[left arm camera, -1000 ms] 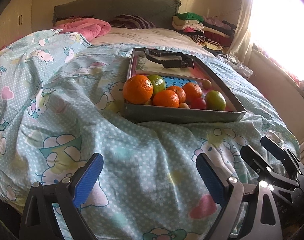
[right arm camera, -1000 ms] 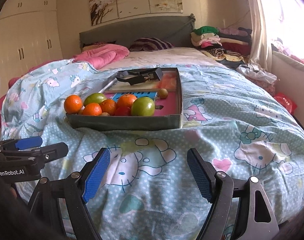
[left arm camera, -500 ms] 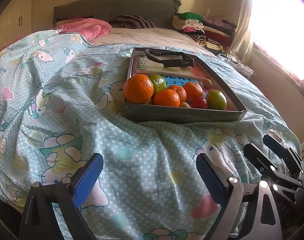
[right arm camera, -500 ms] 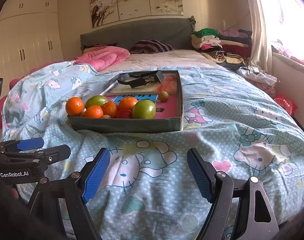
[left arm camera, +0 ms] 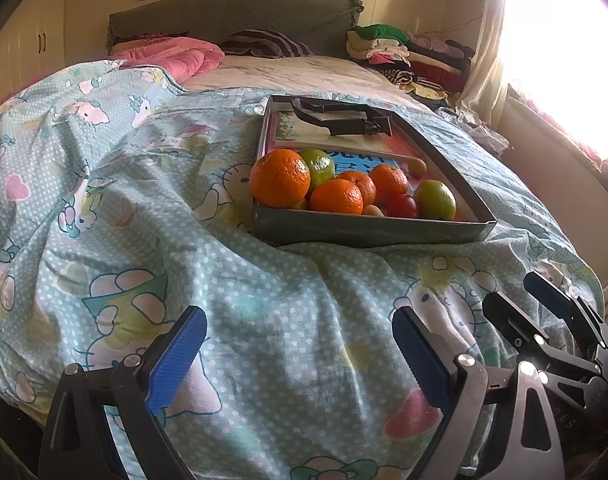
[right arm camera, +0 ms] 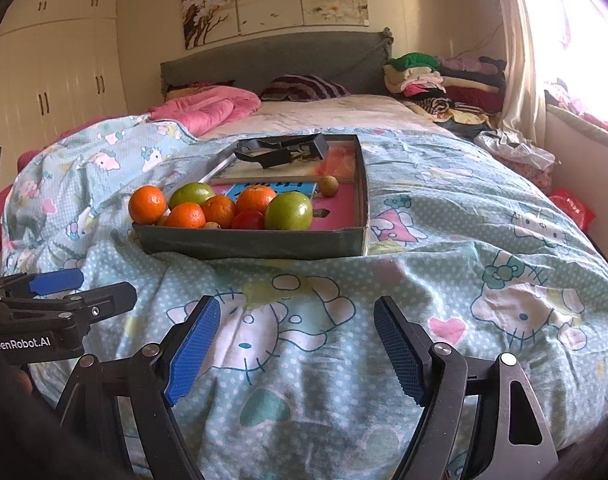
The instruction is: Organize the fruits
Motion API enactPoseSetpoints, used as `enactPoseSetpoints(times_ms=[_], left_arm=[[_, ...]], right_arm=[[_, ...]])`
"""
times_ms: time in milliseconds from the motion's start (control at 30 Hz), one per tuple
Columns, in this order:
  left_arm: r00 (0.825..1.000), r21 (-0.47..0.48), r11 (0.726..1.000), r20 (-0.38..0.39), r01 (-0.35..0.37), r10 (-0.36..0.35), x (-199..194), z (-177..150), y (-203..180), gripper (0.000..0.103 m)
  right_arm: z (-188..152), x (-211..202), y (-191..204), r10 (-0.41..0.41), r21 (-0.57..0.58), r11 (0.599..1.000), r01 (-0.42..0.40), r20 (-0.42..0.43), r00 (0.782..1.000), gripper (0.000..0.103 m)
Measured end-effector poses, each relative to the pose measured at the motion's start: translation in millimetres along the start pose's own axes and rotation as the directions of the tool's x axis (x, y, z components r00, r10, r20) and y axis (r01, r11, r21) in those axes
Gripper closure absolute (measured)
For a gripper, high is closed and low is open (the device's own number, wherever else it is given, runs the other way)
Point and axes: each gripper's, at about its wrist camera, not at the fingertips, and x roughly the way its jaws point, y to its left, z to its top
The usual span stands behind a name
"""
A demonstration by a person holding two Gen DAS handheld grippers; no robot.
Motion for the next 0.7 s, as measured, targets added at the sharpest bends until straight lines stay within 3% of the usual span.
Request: enactPoseSetpoints(times_ms=[700], left_arm=[[1.000, 0.001, 1.000, 0.006, -0.003, 0.003, -2.4, 2.3, 0.4, 0.009]], right_arm=[[-0.6, 1.8, 0.8, -0.006, -0.005, 1.000, 0.006, 0.002, 1.000, 0.023]])
